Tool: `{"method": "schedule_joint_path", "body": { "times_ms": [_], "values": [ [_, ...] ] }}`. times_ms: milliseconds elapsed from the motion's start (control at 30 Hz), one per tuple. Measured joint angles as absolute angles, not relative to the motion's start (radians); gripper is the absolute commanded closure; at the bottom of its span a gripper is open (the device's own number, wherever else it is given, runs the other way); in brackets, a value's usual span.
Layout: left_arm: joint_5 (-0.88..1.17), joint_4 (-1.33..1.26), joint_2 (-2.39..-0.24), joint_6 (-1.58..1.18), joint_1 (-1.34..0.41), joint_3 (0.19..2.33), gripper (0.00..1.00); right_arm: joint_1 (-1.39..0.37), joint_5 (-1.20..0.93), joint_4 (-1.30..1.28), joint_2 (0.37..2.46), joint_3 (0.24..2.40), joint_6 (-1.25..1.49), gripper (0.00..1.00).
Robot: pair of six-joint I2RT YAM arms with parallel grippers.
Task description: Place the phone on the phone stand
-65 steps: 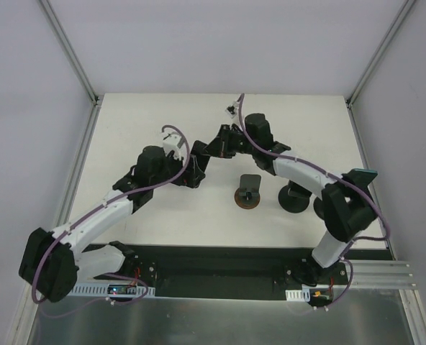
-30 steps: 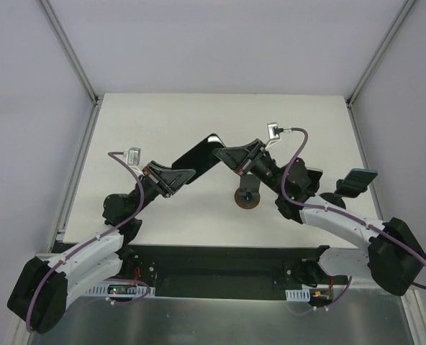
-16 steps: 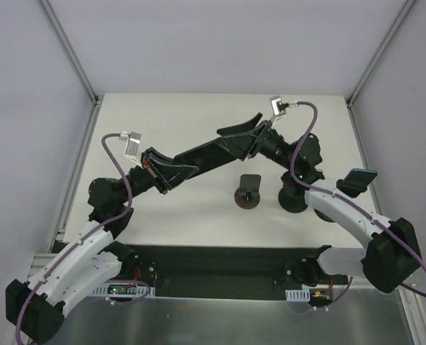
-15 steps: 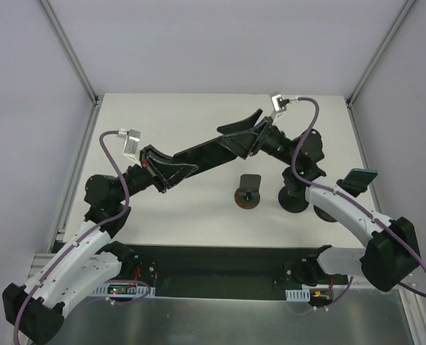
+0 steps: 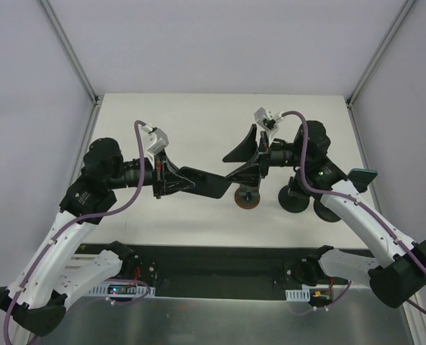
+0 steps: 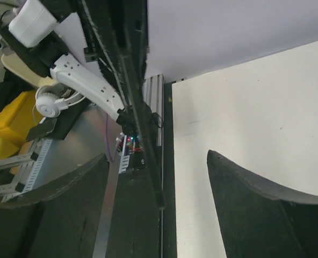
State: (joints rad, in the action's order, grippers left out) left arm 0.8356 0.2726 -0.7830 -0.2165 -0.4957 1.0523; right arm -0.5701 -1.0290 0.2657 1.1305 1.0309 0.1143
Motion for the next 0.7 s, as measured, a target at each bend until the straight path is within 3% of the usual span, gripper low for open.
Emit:
{"method": "schedule_joint_path", "body": {
  "times_ms": [200,533,633,700],
  "values": [
    [0.866,0.376,-0.863,-0.167,-0.496,1.077,1.0,-0.641,-1.084,0.134,1.156,1.081,-0.008,0.52],
    [0.926,0.402,-0.884,-0.155,-0.496,1.163,1.0,-0.705,-1.088,0.019,1.216,1.142,-0.107,0.5],
    [0.949,0.402,-0.886,-0.15,-0.496,1.182,1.0,-0.726,-1.086,0.001,1.231,1.148,-0.125,0.62],
    [0.961,0.402,-0.886,-0.148,-0.496,1.191,1.0,-0.735,-1.085,-0.009,1.237,1.152,-0.135,0.78]
  ]
}}
